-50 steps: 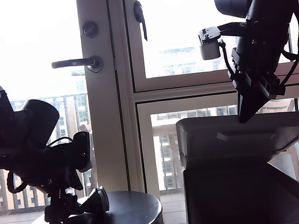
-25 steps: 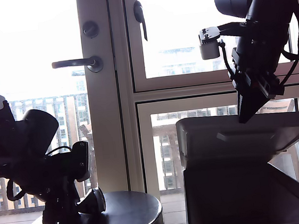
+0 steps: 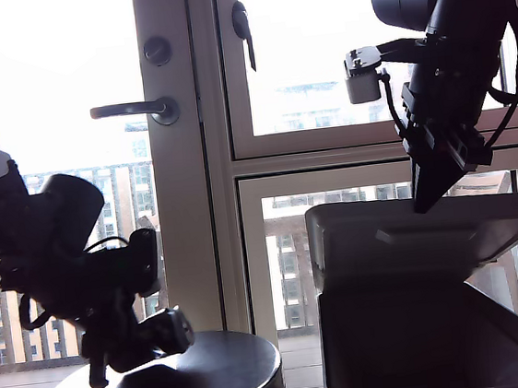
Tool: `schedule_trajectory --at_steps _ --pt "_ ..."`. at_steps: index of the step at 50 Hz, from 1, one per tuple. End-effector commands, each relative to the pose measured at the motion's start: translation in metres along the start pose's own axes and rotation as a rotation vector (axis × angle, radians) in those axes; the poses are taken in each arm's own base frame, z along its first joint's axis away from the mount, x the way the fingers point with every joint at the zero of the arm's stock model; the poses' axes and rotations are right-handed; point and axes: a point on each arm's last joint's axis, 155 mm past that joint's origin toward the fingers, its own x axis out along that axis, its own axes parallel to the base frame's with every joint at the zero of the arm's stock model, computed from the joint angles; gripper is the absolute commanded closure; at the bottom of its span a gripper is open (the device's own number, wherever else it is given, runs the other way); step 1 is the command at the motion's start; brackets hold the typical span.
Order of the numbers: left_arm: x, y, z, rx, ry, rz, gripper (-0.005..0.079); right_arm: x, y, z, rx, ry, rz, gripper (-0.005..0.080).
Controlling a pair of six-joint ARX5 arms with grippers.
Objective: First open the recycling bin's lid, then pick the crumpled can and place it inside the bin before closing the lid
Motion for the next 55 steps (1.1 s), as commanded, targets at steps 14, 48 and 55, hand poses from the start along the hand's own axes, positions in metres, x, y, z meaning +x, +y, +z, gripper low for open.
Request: schedule_trajectory --at_steps 14,48,55 --pt "-0.023 0.008 0.060 -0.092 -0.112 0.004 0.0762 -0.008 -0.022 0.001 0.022 -0.009 -0.074 0.0765" --pt "-0.074 -0.101 0.217 -0.185 -0.447 -0.334 0.0762 -0.008 -0.023 0.002 0.022 -0.011 -0.080 0.0765" --pt "-0.077 -0.106 0.231 -0.172 -0.487 -0.326 0.0762 -0.008 -0.023 0.002 0.023 -0.011 -0.079 0.0765"
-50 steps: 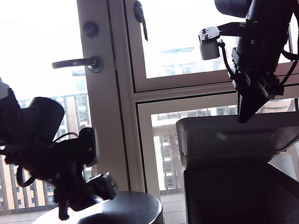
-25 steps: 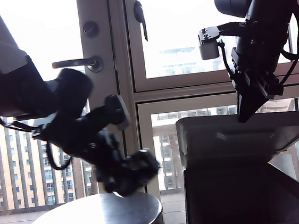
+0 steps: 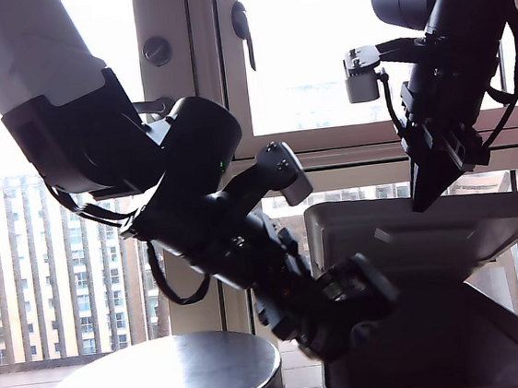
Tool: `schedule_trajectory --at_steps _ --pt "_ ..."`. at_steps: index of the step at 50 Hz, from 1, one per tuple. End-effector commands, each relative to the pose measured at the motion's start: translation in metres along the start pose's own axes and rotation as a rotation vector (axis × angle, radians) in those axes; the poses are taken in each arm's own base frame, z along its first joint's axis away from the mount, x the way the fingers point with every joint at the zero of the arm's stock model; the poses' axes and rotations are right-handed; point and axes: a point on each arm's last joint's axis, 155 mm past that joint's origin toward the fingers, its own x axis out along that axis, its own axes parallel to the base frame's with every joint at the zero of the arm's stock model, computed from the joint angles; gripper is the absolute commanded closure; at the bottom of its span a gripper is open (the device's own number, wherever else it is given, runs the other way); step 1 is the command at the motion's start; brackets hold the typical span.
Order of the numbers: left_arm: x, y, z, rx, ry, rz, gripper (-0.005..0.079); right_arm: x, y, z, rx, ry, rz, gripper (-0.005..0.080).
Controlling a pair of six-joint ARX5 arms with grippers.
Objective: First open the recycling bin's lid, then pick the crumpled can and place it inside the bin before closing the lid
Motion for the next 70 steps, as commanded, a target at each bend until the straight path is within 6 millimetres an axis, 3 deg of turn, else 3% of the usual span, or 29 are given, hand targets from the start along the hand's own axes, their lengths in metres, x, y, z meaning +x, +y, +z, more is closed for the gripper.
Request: schedule_trajectory --at_steps 1,11,14,16,21,24,42,47,53,60,70 --pt "0.004 -0.005 0.001 -0.011 -0.017 0.000 0.0762 -0.008 -0.021 0.002 0.022 -0.009 -0.070 0.0765" --pt "0.007 -0.006 0.009 -0.006 -0.052 0.004 0.0760 -0.008 -0.021 0.001 0.022 -0.007 -0.071 0.0765" --pt "0.007 -0.008 0.011 -0.005 -0.061 -0.005 0.0722 -0.008 -0.022 0.001 0.023 -0.007 -0.072 0.0765" --pt "0.006 -0.008 0.013 -0.003 -0.071 -0.008 0.0640 -0.008 -0.021 0.001 0.022 -0.007 -0.071 0.0765" --pt "0.007 -0.011 0.017 0.000 -0.088 -0.020 0.0324 -0.008 -0.021 0.001 0.022 -0.007 -0.071 0.0765" --pt "0.007 -0.012 0.018 0.002 -0.088 -0.021 0.0283 -0.008 -0.021 0.001 0.022 -0.007 -0.071 0.0765" --pt "0.007 -0.010 0.017 0.004 -0.081 -0.009 0.0286 -0.008 -0.021 0.001 0.026 -0.007 -0.071 0.0765" --pt "0.008 -0.008 0.014 0.002 -0.067 0.002 0.0320 -0.008 -0.021 0.001 0.026 -0.007 -0.071 0.0765" --pt "0.008 -0.007 0.005 -0.006 -0.022 0.013 0.0456 -0.008 -0.021 0.001 0.026 -0.007 -0.071 0.0765" --pt "0.003 -0.010 -0.015 -0.022 0.081 0.008 0.0760 -0.008 -0.021 0.001 0.025 -0.007 -0.071 0.0765" --pt "-0.014 0.006 -0.056 -0.055 0.266 0.061 0.0762 -0.008 -0.021 0.001 0.025 -0.006 -0.070 0.0765"
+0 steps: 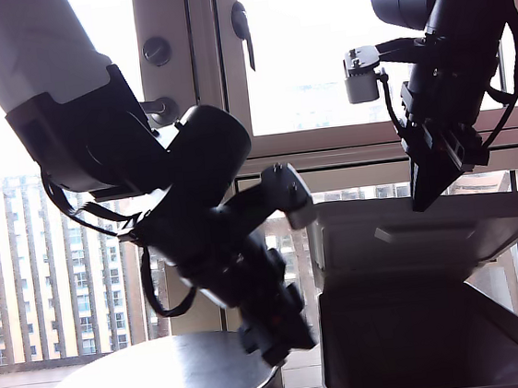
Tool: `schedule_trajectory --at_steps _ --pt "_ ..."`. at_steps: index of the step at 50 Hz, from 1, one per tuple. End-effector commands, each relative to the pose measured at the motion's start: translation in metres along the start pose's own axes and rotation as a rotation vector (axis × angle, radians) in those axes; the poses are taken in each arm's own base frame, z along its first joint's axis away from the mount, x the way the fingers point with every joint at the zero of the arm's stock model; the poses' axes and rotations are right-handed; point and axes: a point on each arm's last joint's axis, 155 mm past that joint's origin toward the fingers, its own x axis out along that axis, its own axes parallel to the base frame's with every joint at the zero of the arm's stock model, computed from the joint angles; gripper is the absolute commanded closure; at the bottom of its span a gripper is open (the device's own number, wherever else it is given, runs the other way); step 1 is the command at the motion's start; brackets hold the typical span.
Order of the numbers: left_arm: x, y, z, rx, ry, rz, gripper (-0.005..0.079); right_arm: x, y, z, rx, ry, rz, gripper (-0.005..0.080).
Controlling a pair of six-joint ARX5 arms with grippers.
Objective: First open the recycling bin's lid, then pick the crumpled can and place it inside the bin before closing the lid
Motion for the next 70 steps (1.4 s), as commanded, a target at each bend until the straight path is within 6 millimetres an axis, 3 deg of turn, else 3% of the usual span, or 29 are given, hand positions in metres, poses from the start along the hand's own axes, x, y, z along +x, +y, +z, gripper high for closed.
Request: schedule_trajectory --at_steps 1,7,14,24,32,43,70 --pt "-0.009 0.013 -0.012 -0.019 0.047 0.033 0.0762 -0.008 -0.020 0.001 0.022 -0.008 -0.066 0.0765" --pt "-0.023 0.038 -0.033 -0.056 0.117 0.085 0.0762 -0.008 -0.017 0.001 0.021 -0.007 -0.055 0.0765" --pt "-0.049 0.074 -0.041 -0.133 0.121 0.154 0.0762 -0.007 -0.010 0.000 0.019 -0.009 -0.024 0.0765" --pt "-0.097 0.126 -0.023 -0.288 0.006 0.262 0.0762 -0.006 0.003 0.002 0.015 -0.027 0.036 0.0765" --pt "-0.132 0.152 -0.006 -0.329 -0.077 0.325 0.0762 0.001 0.013 0.000 0.012 -0.014 0.078 0.0765" --pt "-0.158 0.168 0.003 -0.346 -0.131 0.367 0.0762 0.020 0.033 -0.005 0.010 0.010 0.161 0.0765" --pt "-0.162 0.177 -0.011 -0.383 -0.116 0.383 0.0762 0.073 0.080 -0.019 0.008 0.066 0.333 0.0765"
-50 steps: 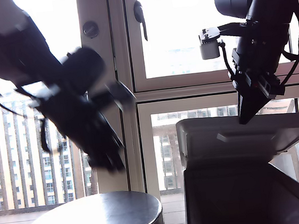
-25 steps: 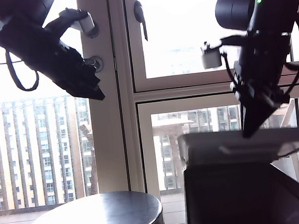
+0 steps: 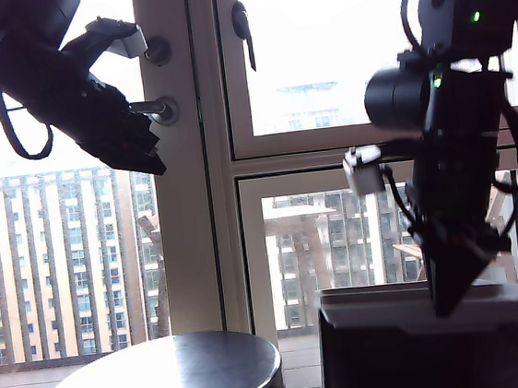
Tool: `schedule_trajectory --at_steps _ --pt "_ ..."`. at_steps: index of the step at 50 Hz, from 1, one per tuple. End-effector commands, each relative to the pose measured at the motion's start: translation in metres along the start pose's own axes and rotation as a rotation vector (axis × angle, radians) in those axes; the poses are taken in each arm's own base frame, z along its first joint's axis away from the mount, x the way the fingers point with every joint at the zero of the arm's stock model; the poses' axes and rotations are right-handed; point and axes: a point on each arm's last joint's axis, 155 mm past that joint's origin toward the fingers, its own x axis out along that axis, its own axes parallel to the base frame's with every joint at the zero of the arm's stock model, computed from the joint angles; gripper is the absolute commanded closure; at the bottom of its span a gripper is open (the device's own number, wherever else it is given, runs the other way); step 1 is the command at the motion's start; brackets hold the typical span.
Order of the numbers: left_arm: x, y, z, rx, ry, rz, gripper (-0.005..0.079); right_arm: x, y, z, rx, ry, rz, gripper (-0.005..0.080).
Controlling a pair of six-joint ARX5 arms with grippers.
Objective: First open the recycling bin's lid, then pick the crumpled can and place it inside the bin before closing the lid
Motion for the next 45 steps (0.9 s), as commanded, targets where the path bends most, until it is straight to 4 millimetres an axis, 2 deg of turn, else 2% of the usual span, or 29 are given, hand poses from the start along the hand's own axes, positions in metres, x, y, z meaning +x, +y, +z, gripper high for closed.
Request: schedule_trajectory --at_steps 1,7,16,22,27,32,34,45 --pt "-0.001 0.002 -0.003 -0.009 0.002 0.003 0.0762 0.009 -0.001 -0.002 0.012 0.008 0.010 0.0765" --pt "-0.001 0.003 -0.003 -0.010 0.004 0.005 0.0762 0.020 0.004 -0.002 0.012 0.008 0.040 0.0748" --pt "-0.001 0.004 -0.004 -0.012 0.005 0.008 0.0762 0.025 0.004 0.000 0.013 -0.004 0.043 0.0591" --pt "-0.001 0.004 -0.005 -0.012 0.009 0.006 0.0762 0.025 0.006 -0.001 0.015 0.004 0.048 0.0562" --pt "-0.001 0.003 -0.008 -0.014 0.020 0.002 0.0762 0.025 0.008 -0.004 0.031 0.016 0.054 0.0581" --pt "-0.002 0.001 -0.011 -0.015 0.032 -0.005 0.0761 0.024 0.008 -0.005 0.069 0.019 0.057 0.0737" --pt "-0.002 0.001 -0.013 -0.017 0.039 -0.008 0.0761 0.023 0.008 -0.004 0.085 0.019 0.056 0.0768" --pt "-0.018 0.005 -0.018 -0.108 0.065 -0.029 0.0761 0.010 -0.002 0.002 0.381 -0.011 0.014 0.0765"
